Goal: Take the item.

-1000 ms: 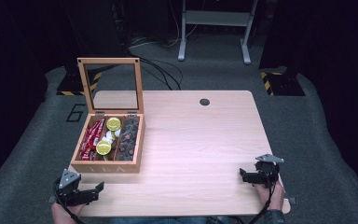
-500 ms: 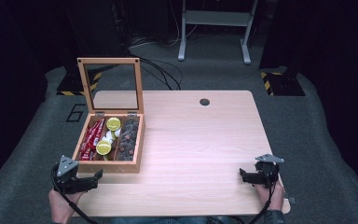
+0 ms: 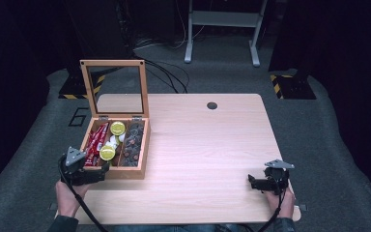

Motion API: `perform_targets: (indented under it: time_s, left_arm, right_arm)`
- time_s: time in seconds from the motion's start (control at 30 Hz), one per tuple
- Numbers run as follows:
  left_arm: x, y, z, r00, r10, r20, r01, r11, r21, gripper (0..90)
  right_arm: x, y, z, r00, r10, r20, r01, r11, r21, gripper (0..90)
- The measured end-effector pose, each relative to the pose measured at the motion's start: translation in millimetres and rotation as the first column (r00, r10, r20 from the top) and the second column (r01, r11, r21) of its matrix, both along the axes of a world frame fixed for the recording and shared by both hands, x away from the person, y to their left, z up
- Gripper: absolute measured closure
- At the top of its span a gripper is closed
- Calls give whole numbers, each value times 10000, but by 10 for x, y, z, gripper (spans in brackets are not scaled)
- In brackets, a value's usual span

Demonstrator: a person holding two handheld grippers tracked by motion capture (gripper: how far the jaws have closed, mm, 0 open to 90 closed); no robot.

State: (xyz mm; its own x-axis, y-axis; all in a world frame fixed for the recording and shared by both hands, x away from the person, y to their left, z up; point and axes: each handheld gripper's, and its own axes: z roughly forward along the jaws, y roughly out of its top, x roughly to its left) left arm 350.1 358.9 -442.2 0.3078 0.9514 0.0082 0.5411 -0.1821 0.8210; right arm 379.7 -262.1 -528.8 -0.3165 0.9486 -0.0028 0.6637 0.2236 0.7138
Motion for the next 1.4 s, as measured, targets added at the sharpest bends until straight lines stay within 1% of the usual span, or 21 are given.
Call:
perform_targets:
  time_s: [0.13, 0.17, 0.23, 0.27, 0.3, 0.4, 0.43, 0.47, 0.67, 0.7, 0.77, 0.8, 0.83, 0.87, 0.9, 1.07, 1.13, 1.17, 1.23, 1.33, 1.4]
  left_arm:
    - [81, -20, 19, 10000, -55, -19, 55, 10000, 22, 6]
    - [123, -37, 27, 10000, -69, 15, 69, 10000, 37, 15]
    - [144, -43, 35, 10000, -94, 14, 94, 9999, 60, 28]
    - [193, -54, 38, 10000, -98, 12, 98, 9999, 40, 40]
    - [193, -54, 38, 10000, -98, 12, 98, 9999, 40, 49]
    - [293, -82, 27, 9996, -146, -226, 150, 9998, 154, 72]
    - [293, -82, 27, 9996, -146, -226, 150, 9998, 154, 98]
    - [314, -89, 18, 9996, -162, -232, 166, 9997, 177, 98]
    - [442, -112, -46, 9979, -167, -631, 189, 9993, 337, 190]
    - [458, -125, -62, 9981, -165, -597, 185, 9993, 331, 211]
    - [483, -146, -73, 9968, -197, -776, 239, 9983, 535, 227]
    - [496, -160, -87, 9972, -152, -730, 194, 9982, 560, 233]
    - [501, -166, -83, 9964, -169, -832, 223, 9977, 646, 235]
    - [507, -179, -92, 9969, -105, -780, 161, 9973, 721, 238]
    - [513, -182, -93, 9960, -137, -878, 203, 9970, 749, 242]
    - [537, -187, -109, 9950, 91, -994, 6, 9952, 979, 261]
    - [546, -190, -120, 9948, 156, -1011, -56, 9952, 979, 282]
    - [552, -186, -120, 9935, 128, -1129, -9, 9945, 1051, 290]
    - [565, -193, -136, 9938, 135, -1104, -24, 9950, 1001, 305]
    - [577, -195, -141, 9925, 99, -1218, 31, 9943, 1062, 332]
    - [578, -199, -142, 9930, 121, -1179, 11, 9938, 1110, 344]
  right_arm:
    - [-2, -1, 0, 10000, 32, 5, -32, 10000, -7, 15]
    - [-1, 0, 1, 10000, 26, 6, -26, 10000, 6, 15]
    - [-2, -1, 1, 10000, 48, 9, -48, 10000, -13, 17]
    - [-2, -1, 0, 10000, 51, 12, -51, 10000, -5, 17]
    - [-2, -1, 0, 10000, 51, 12, -51, 10000, -5, 17]
    - [-2, -1, 0, 10000, 58, 10, -58, 10000, -10, 17]
    - [-2, -1, 0, 10000, 58, 10, -58, 10000, -10, 17]
    - [-3, -1, 1, 10000, 51, 7, -51, 10000, -13, 17]
    - [-9, 0, 2, 10000, 96, -3, -96, 10000, -7, 25]
    - [-8, 0, 2, 9999, 111, -4, -111, 9999, -10, 25]
    - [-8, 0, 2, 9999, 112, -4, -112, 9999, -9, 25]
    - [-8, 0, 2, 9999, 113, 1, -113, 9999, -11, 25]
    - [-9, 0, 2, 9999, 111, -2, -111, 9999, -8, 26]
    - [-9, 0, 2, 9999, 113, -3, -113, 9999, -9, 25]
    - [-8, 0, 2, 9999, 114, 0, -114, 9999, -10, 25]
    - [-9, 0, 2, 9999, 107, -1, -107, 9999, -6, 26]
    - [-9, 0, 2, 9999, 108, -5, -108, 9999, -3, 26]
    - [-9, 0, 2, 9999, 109, -2, -109, 9999, -6, 26]
    - [-9, 0, 2, 9999, 107, -4, -107, 9999, -5, 26]
    - [-9, 0, 2, 9999, 106, -3, -106, 9999, -4, 26]
    - [-10, 1, 2, 10000, 98, -4, -98, 10000, -3, 26]
